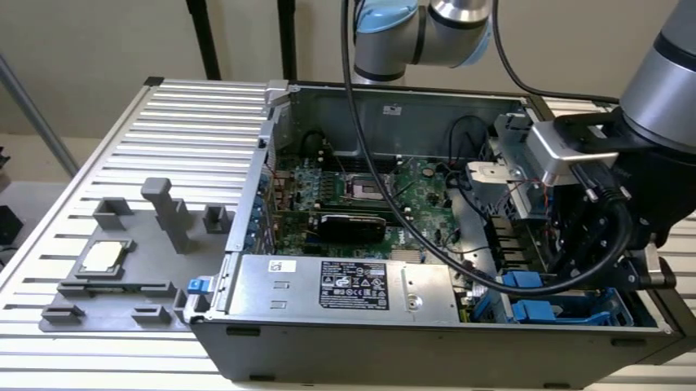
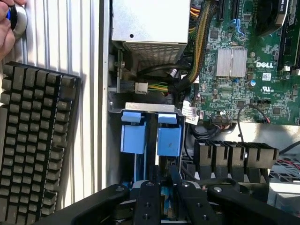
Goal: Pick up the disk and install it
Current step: 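Insert the second disk wire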
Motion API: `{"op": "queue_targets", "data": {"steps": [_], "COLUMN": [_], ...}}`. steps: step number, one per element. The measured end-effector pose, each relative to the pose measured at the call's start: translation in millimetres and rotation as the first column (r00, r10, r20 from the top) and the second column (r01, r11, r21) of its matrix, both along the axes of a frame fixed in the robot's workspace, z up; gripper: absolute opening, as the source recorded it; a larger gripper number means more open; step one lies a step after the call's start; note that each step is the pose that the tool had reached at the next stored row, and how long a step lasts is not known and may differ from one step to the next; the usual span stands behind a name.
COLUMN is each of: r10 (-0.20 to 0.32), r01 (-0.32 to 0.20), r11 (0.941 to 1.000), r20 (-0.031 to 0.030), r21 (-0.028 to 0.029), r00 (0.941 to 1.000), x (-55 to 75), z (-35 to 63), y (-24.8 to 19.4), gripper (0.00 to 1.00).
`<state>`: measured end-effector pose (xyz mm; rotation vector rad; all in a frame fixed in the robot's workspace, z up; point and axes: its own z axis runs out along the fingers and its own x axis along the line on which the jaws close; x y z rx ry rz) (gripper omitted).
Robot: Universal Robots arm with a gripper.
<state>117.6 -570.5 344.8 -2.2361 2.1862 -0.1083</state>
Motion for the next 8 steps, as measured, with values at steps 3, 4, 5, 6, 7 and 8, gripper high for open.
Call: {"op": "queue_targets", "data": {"steps": [3,4,5,6,7,8], "r10": [0.001,0.002,0.002,0.003,0.004,0.005], "r01": [-0.001,-0.002,-0.002,-0.003,-0.004,-0.005], "r11": [1.0000,1.0000,0.9999,0.9999,0.9998,0.9998], "r20": [0.0001,0.0001,0.0001,0.0001,0.0001,0.0001], "r21": [0.0059,0.0089,0.0118,0.0146,0.0170,0.0195], "r00": [1.0000,1.0000,1.0000,1.0000,1.0000,1.0000], "x": [0.0,0.0,0.0,0.0,0.0,0.0], "z": [0.1,0.0,-0.2,-0.3,-0.5,-0.6], "y": [1.4,1.9,2.1,2.3,2.4,2.5], "gripper": [0.20,0.20,0.20,0.20,0.20,0.20]}}
